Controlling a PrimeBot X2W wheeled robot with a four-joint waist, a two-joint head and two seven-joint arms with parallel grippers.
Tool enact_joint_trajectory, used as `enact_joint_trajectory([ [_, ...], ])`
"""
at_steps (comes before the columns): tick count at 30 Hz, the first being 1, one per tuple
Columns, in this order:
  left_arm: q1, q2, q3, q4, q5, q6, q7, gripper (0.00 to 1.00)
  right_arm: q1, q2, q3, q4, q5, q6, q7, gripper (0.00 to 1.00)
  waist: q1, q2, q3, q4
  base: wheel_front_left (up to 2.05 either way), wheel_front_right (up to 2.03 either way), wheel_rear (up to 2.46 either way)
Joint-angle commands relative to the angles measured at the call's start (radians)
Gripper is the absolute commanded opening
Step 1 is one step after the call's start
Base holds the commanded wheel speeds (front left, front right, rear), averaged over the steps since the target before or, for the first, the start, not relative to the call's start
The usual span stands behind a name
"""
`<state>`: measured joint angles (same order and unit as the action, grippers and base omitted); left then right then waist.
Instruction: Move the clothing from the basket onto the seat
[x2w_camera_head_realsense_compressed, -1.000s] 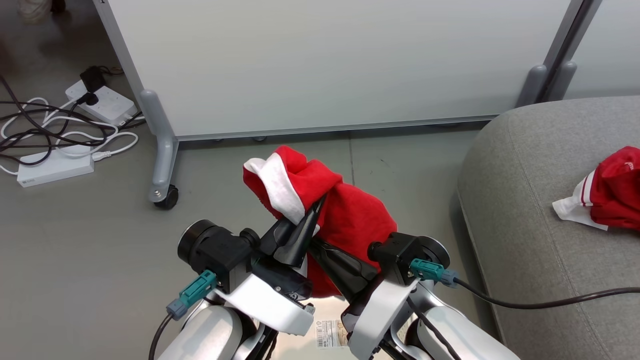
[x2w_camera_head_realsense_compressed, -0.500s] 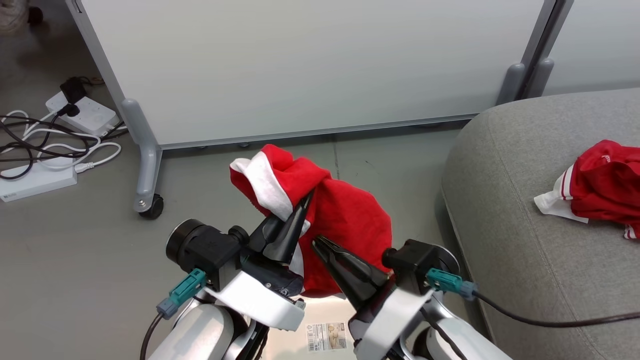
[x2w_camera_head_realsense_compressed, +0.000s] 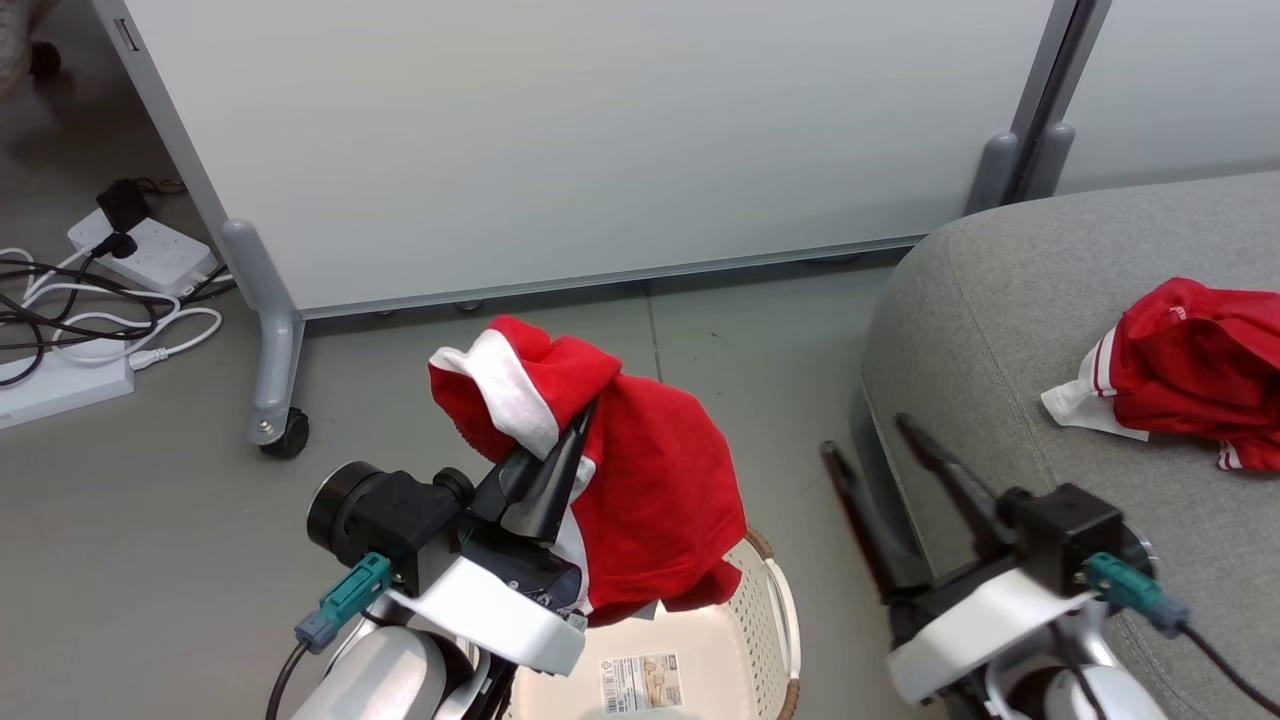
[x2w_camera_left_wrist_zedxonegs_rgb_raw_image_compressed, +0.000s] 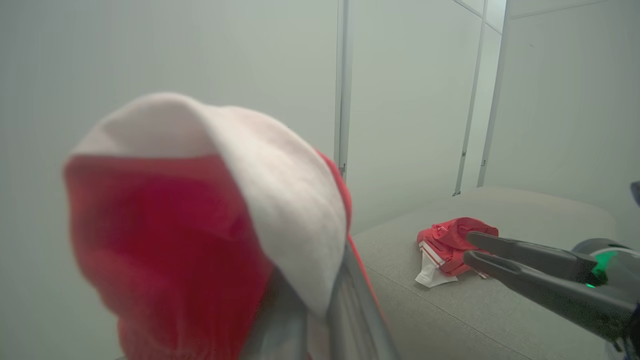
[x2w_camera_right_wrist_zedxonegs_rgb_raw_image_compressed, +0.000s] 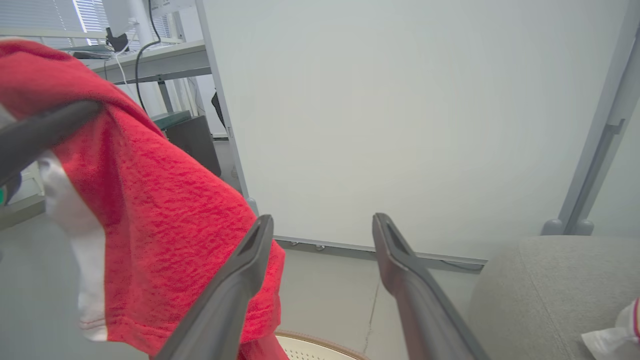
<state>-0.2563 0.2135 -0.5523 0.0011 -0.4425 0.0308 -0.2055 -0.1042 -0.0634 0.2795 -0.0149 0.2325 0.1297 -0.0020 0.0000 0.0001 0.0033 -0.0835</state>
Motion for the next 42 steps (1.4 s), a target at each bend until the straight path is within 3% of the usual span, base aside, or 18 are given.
enact_joint_trajectory([
  [1, 0.003, 0.006, 0.004, -0.005, -0.007, 0.006, 0.0, 0.0, 0.014, -0.006, -0.017, -0.007, -0.011, 0.002, 0.004, 1.0, 0.0, -0.0001, 0.001, -0.001, 0.0, 0.0, 0.0],
  [15, 0.019, 0.019, -0.003, -0.013, -0.014, 0.013, 0.005, 0.0, 0.121, 0.0, -0.207, -0.021, -0.061, 0.002, 0.032, 1.0, 0.0, -0.0001, -0.006, -0.003, 0.0, 0.0, 0.0],
  [37, 0.008, 0.032, -0.013, -0.021, -0.018, 0.023, 0.008, 0.0, 0.12, 0.01, -0.215, -0.006, -0.048, 0.002, 0.025, 1.0, 0.0, -0.0001, -0.004, -0.011, 0.0, 0.0, 0.0],
  [42, -0.01, 0.031, -0.02, -0.026, -0.015, 0.017, 0.011, 0.0, 0.07, -0.009, -0.144, -0.019, -0.026, 0.002, 0.031, 1.0, 0.0, -0.0001, 0.005, -0.002, 0.0, 0.0, 0.0],
])
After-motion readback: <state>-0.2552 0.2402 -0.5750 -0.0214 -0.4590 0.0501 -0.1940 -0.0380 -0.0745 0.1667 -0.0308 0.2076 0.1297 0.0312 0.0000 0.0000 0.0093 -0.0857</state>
